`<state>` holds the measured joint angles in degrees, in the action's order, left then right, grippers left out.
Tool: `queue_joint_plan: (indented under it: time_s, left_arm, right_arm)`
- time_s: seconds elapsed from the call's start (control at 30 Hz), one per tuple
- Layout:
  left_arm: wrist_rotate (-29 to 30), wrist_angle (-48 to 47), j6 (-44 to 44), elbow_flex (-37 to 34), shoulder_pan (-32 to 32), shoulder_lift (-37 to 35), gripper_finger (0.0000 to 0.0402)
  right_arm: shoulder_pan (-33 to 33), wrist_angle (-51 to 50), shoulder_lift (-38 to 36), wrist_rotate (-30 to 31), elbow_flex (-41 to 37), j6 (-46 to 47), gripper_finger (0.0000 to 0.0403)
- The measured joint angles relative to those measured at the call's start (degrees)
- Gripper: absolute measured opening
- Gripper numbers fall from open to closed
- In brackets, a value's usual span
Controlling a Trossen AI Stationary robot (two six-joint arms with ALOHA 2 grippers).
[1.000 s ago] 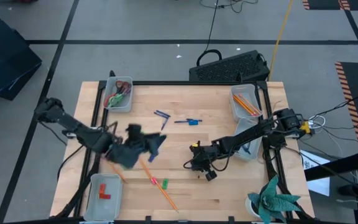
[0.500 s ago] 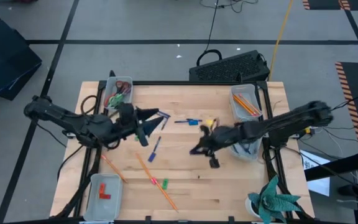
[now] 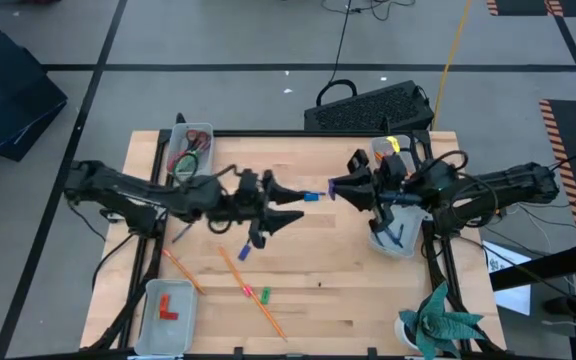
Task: Sort crayons/erasers/pens/pencils in bins
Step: Put the violet eraser into the bottom left gray bin
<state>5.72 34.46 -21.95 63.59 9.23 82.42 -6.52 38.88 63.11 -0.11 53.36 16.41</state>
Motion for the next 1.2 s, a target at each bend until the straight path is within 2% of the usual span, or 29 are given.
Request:
queue_joint_plan:
  time_s: [0.17,0.33,0.43,0.5,0.63,0.77,0.9,1.07,1.2]
  left_arm:
    - [-8.6,11.8,-4.3,0.0,-3.5,6.3,0.0234]
    - [-8.7,15.6,-2.1,0.0,-5.5,8.3,0.0234]
    - [-11.1,15.4,-0.7,0.0,-6.0,8.4,0.0234]
    - [-11.7,15.6,0.7,0.0,-5.7,8.2,0.0234]
    - [-11.0,15.4,3.5,0.0,-5.4,7.9,0.0234]
    - [-6.9,14.2,3.7,0.0,-5.4,7.9,0.0234]
    - [-2.4,13.7,2.4,0.0,-5.4,7.9,0.0234]
    - [-1.7,12.3,2.9,0.0,-5.6,7.9,0.0234]
    - [-1.6,11.6,2.9,0.0,-5.6,7.9,0.0234]
  right_arm:
    - [0.0,-0.1,1.3,-3.1,0.0,0.3,0.0049]
    - [0.0,0.3,3.3,-2.9,0.0,2.8,0.0049]
    - [0.0,0.1,4.2,-2.5,0.0,2.8,0.0049]
    - [-0.1,0.3,4.5,-0.1,0.0,2.9,0.0049]
    - [-0.1,-0.1,4.5,4.7,0.0,2.8,0.0049]
    - [-0.1,-0.4,4.5,9.2,0.0,1.1,0.0049]
    - [-0.1,-2.0,4.5,10.7,0.0,-0.9,0.0049]
    - [0.0,-2.6,4.5,13.8,0.0,-3.1,0.0049]
    - [0.0,-2.7,4.5,13.9,0.0,-3.7,0.0049]
